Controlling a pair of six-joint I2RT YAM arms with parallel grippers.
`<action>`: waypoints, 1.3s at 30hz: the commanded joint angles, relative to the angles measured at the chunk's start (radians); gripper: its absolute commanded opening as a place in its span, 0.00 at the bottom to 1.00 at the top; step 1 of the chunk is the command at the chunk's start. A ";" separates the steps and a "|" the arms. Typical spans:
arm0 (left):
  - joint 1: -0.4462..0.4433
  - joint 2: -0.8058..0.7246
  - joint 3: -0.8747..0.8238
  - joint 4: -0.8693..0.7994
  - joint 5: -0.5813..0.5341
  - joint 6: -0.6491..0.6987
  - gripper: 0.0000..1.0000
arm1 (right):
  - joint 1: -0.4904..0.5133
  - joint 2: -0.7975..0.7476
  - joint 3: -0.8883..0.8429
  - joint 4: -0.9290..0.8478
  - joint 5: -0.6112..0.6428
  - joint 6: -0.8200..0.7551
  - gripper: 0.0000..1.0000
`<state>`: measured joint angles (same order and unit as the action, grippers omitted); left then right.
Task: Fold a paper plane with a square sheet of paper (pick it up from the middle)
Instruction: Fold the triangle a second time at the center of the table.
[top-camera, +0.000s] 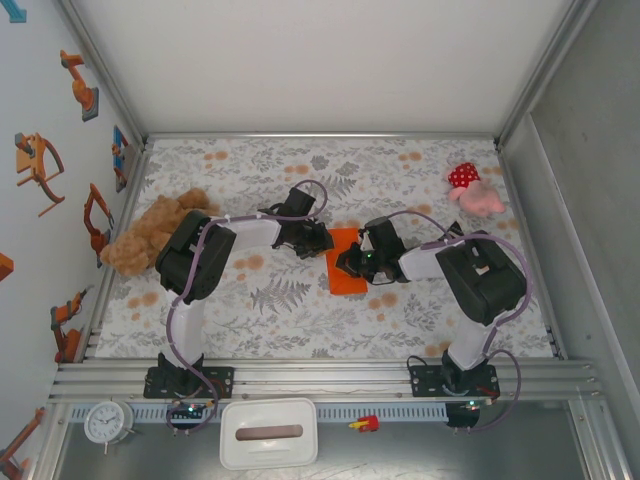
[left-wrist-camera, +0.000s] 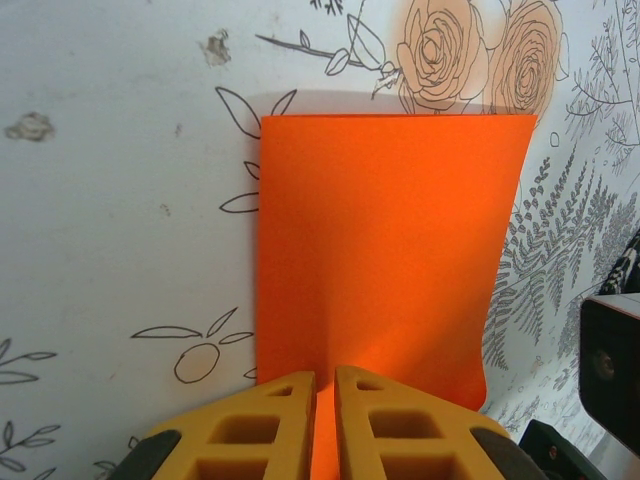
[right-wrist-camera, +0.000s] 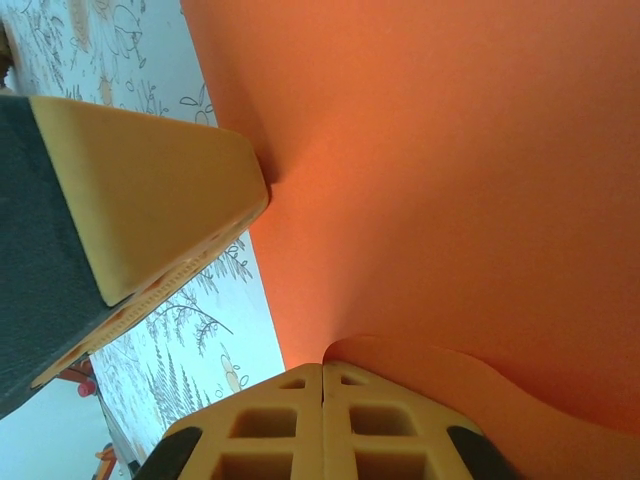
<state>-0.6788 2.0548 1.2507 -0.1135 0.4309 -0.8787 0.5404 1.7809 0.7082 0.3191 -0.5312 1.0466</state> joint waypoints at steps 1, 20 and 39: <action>0.004 0.045 -0.002 -0.066 -0.020 0.021 0.16 | 0.006 -0.037 0.000 -0.016 0.018 -0.023 0.00; 0.003 0.044 0.006 -0.068 -0.016 0.024 0.16 | 0.006 0.025 0.005 -0.020 0.003 -0.033 0.00; 0.031 -0.049 0.065 -0.113 -0.057 0.030 0.21 | 0.006 0.037 0.027 -0.097 0.018 -0.061 0.02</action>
<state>-0.6693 2.0560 1.2850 -0.1669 0.4164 -0.8696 0.5404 1.7893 0.7223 0.2886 -0.5350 1.0096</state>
